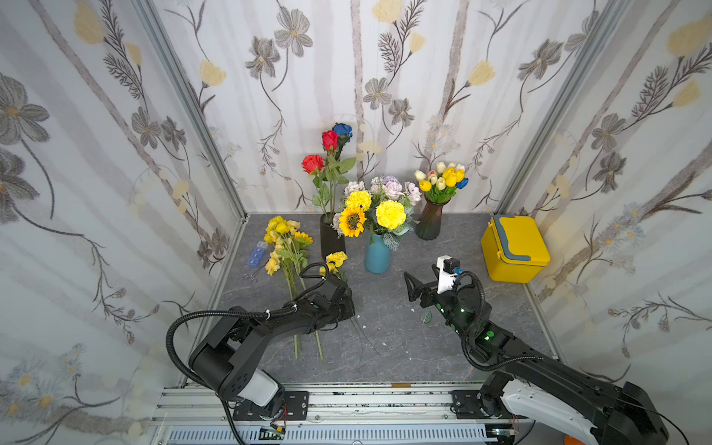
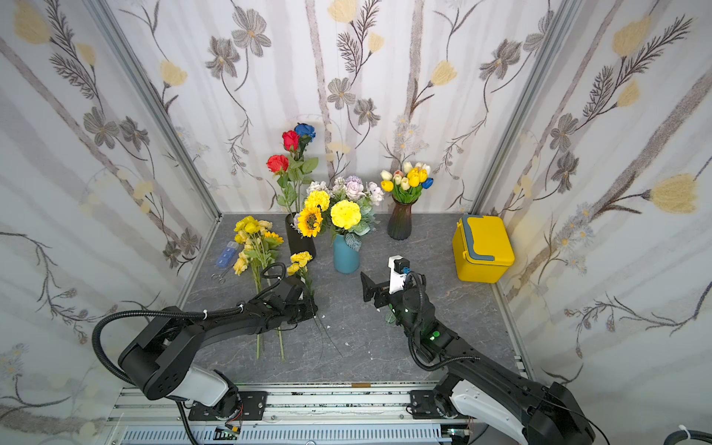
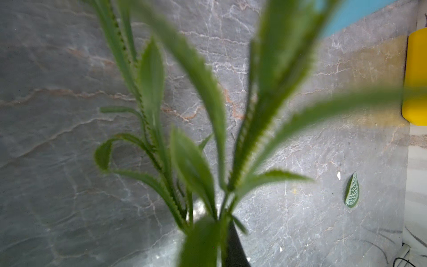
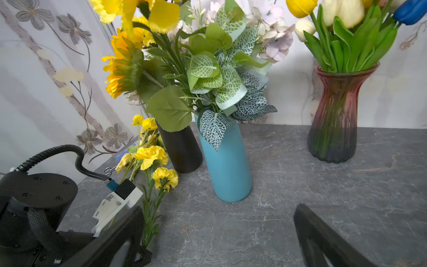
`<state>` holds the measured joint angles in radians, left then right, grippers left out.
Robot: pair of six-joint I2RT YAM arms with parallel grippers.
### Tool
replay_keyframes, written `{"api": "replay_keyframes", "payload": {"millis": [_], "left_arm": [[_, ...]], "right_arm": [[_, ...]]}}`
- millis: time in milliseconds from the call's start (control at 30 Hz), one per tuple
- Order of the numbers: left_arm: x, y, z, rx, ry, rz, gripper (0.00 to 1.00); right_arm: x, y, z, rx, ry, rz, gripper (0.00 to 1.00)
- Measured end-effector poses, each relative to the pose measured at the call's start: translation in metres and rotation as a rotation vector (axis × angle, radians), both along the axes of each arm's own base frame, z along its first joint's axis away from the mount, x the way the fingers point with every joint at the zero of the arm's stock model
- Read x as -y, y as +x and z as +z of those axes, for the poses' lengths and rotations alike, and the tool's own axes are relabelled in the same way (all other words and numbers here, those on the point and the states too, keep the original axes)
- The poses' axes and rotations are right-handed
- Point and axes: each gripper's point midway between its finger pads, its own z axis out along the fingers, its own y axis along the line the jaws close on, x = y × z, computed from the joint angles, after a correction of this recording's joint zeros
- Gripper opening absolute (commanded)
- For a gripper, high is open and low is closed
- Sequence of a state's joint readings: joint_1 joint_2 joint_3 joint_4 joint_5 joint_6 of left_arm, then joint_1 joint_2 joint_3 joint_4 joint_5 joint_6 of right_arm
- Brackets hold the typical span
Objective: Pick out yellow flowers from the vase
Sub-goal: Place the flower at the center of the board, then pick up the flower from the vase.
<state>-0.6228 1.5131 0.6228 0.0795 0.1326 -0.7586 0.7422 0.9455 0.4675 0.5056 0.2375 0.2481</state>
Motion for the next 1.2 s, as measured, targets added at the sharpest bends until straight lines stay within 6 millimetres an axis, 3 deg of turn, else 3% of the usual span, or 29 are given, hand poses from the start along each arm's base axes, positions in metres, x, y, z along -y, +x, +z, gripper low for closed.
{"api": "replay_keyframes", "payload": {"millis": [267, 600, 967, 1200], "left_arm": [[-0.008, 0.001, 0.022, 0.066, -0.032, 0.005, 0.49], [-0.039, -0.003, 0.099, 0.367, -0.096, 0.068, 0.76], [-0.071, -0.017, 0.116, 0.502, -0.122, 0.154, 0.81], [-0.078, -0.016, 0.124, 0.53, -0.128, 0.179, 0.82]], "right_arm": [[-0.017, 0.013, 0.019, 0.08, 0.005, 0.024, 0.92], [-0.041, 0.038, 0.059, 0.274, 0.025, 0.017, 0.93], [-0.075, 0.077, 0.09, 0.43, 0.04, -0.015, 0.91], [-0.086, 0.098, 0.085, 0.447, 0.028, -0.052, 0.83]]}}
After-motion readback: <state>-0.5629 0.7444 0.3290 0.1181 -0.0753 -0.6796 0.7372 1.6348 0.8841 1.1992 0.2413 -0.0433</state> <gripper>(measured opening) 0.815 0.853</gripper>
